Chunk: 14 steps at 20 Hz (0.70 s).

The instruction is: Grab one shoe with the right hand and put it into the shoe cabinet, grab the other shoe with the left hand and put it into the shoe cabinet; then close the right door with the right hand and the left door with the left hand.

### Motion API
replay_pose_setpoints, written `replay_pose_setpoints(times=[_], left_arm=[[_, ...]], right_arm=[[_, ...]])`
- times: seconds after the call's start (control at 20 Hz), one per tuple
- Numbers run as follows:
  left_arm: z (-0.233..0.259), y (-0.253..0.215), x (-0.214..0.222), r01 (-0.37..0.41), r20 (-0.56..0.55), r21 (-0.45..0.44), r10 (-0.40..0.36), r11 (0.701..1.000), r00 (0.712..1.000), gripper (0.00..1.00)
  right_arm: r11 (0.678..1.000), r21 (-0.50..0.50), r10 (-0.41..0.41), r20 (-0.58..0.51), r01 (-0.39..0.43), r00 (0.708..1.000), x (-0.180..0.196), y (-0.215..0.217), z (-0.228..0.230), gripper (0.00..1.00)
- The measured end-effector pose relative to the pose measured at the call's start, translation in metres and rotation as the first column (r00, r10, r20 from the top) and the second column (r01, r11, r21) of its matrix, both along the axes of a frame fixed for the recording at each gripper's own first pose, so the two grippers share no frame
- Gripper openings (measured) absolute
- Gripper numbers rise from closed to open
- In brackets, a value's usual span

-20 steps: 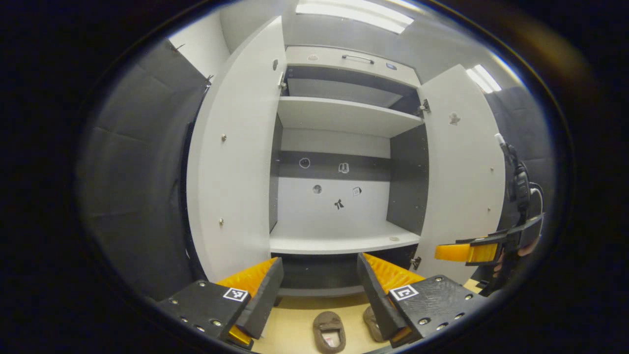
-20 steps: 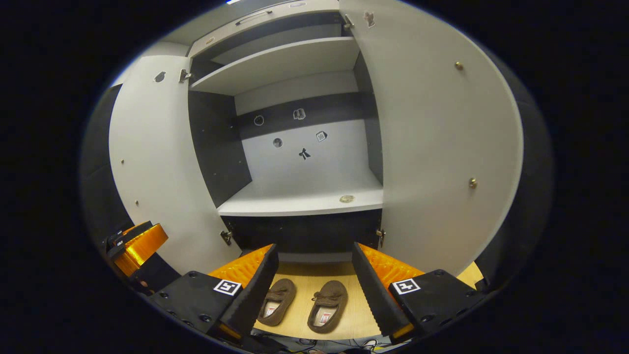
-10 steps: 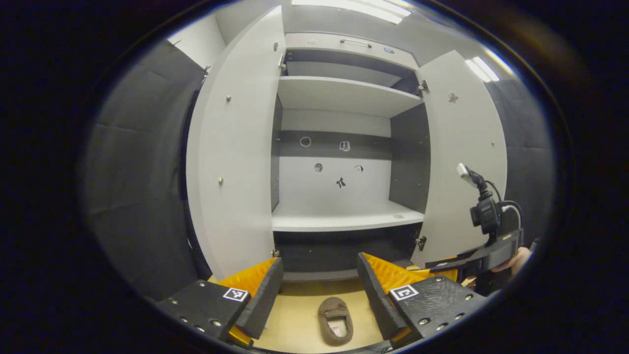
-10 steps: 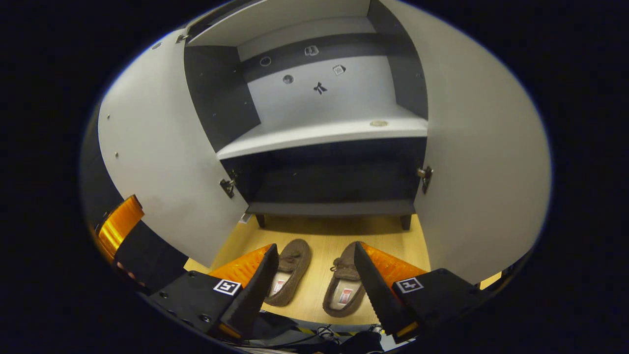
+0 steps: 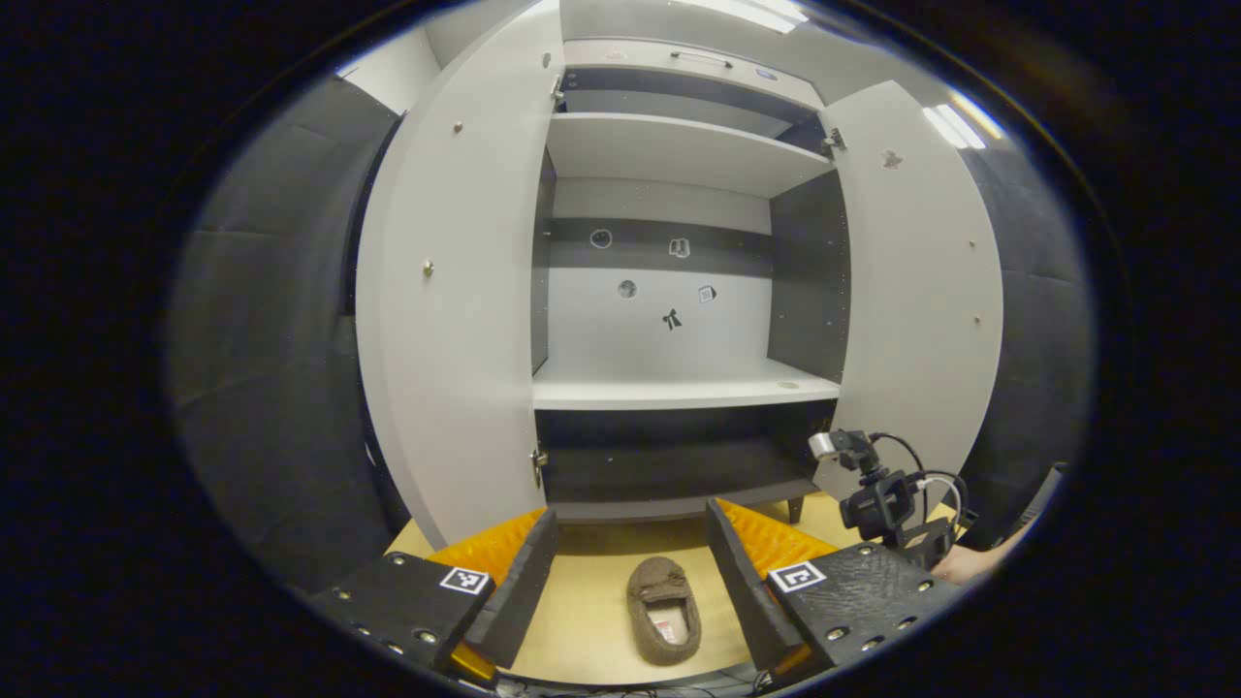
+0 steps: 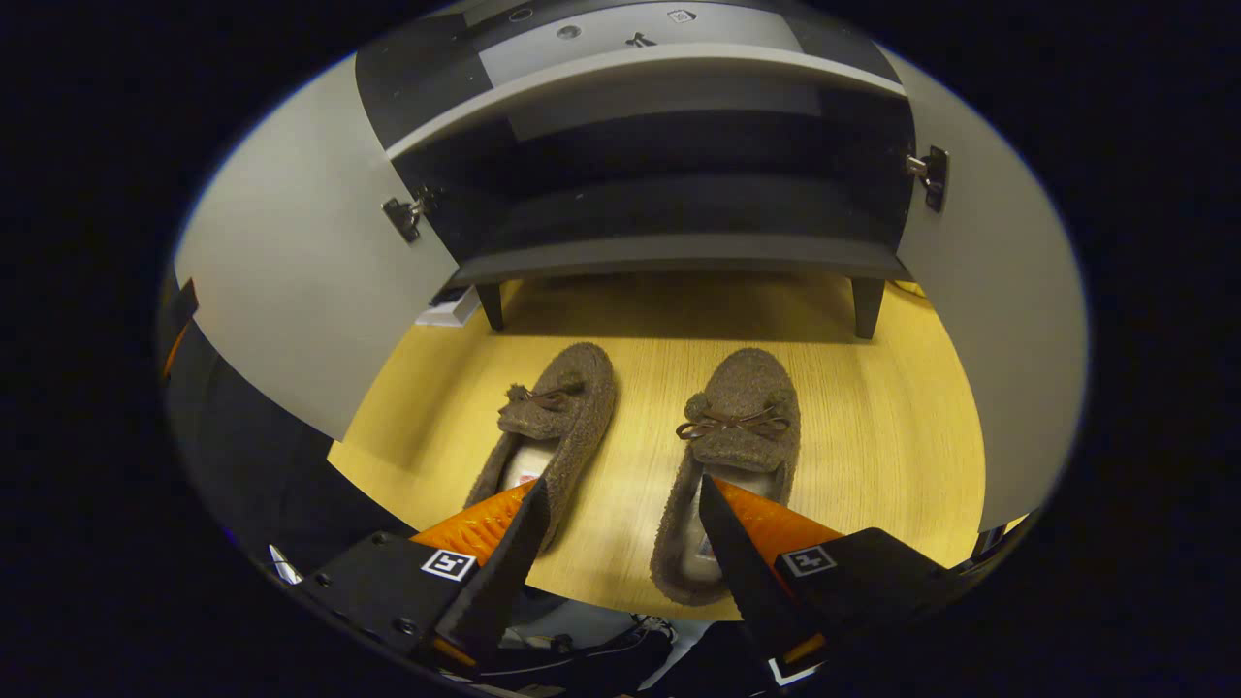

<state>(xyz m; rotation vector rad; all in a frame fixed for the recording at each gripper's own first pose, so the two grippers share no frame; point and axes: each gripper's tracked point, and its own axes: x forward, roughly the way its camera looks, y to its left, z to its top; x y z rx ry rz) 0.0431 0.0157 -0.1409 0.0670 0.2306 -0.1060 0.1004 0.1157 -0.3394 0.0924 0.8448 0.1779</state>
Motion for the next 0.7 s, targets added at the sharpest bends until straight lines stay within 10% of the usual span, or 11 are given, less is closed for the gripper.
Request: replay_pose_setpoints(times=[0.4,0.7], left_arm=[[-0.023,0.022,-0.008,-0.048,-0.039,0.003,0.048,0.999,0.998,0.88],[-0.022,0.023,-0.015,-0.051,-0.032,-0.009,0.051,0.999,0.998,0.88]], right_arm=[[0.969,-0.245,-0.028,-0.022,0.021,0.999,0.039,-0.027,-0.065,0.98],[0.932,-0.352,-0.092,0.003,0.087,0.996,0.049,-0.043,-0.070,0.47]])
